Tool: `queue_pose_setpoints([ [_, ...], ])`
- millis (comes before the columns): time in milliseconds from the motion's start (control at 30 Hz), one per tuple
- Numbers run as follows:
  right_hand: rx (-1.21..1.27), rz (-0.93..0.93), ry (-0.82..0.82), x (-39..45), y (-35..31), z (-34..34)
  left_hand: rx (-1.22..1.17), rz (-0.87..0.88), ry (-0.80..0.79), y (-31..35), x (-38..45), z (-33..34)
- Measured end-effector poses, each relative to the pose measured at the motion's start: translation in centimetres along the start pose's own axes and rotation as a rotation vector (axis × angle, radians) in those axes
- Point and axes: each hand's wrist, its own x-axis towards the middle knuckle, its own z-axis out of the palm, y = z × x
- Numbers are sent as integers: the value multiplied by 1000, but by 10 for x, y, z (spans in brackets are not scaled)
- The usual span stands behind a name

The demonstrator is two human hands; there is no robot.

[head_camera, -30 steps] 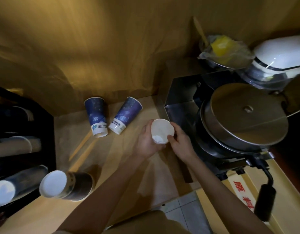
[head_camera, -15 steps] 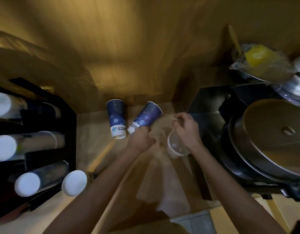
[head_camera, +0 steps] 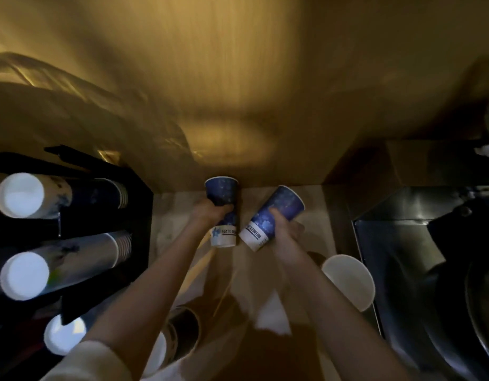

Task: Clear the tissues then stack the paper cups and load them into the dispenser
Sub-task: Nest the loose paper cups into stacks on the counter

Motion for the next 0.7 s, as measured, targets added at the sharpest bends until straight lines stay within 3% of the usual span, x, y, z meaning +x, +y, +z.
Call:
queue_pose_setpoints([
  [167, -65, 15, -2, 18, 1, 9, -289, -88, -14, -5, 20, 9],
  [400, -121, -81, -45, 28, 6, 8, -281, -95, -12, -13, 23, 20],
  [567, -93, -292, -30, 8, -4, 1, -315, -58, 82, -12, 4, 23],
  [700, -146, -555, 4, -21, -27, -13, -343, 73, 213, -5, -35, 29],
])
